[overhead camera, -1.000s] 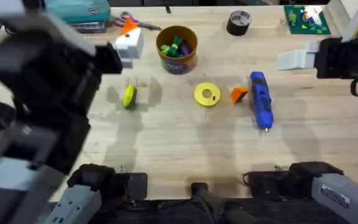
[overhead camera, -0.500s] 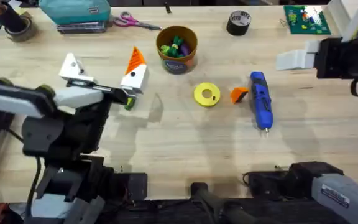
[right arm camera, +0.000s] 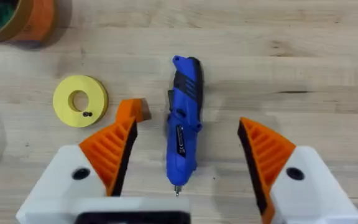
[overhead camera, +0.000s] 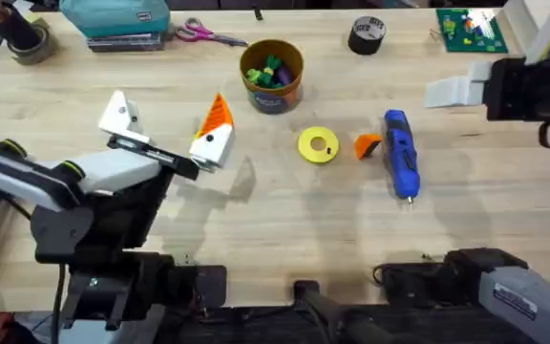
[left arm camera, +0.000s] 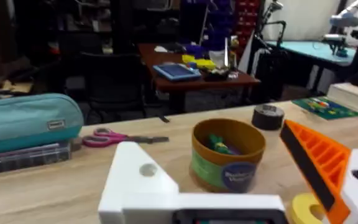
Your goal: Pick up the gripper from the table and insert it into the empty holder that is missing its gripper. Then pick up a screw, insert it into the mounting hole, and use the screwdriver to tighten it. Finally, clean up the table by picking up the vegetable and placing it into the bucket.
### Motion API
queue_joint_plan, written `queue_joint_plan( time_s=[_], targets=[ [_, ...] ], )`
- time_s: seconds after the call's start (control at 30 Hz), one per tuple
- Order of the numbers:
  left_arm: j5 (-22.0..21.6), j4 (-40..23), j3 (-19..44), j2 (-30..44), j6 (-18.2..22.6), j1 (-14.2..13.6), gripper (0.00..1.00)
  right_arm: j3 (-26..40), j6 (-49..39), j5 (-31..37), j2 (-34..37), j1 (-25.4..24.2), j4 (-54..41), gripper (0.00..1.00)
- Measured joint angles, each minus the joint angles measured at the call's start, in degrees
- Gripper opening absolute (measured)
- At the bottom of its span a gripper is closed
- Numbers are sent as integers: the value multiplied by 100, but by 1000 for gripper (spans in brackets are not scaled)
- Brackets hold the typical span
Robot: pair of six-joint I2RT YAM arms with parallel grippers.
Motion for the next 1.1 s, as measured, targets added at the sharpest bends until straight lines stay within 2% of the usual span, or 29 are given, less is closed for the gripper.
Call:
queue_joint_plan(
  time_s=[0.37, 0.4, 0.7, 0.87, 1.1],
  targets=[
    [816, -937, -31, -601, 1, 0, 986, 0, 0, 0, 0, 0, 0, 996],
    [1019, -1093, -31, -635, 1, 0, 985, 0, 0, 0, 1, 0, 0, 996],
    [1774, -1580, -33, -637, 88, -4, 986, 0, 0, 0, 0, 0, 0, 996],
    [2226, -2145, -40, -968, 149, -7, 986, 0, 0, 0, 1, 0, 0, 996],
    [2601, -2188, -42, -1015, 176, -7, 986, 0, 0, 0, 0, 0, 0, 996]
  ],
)
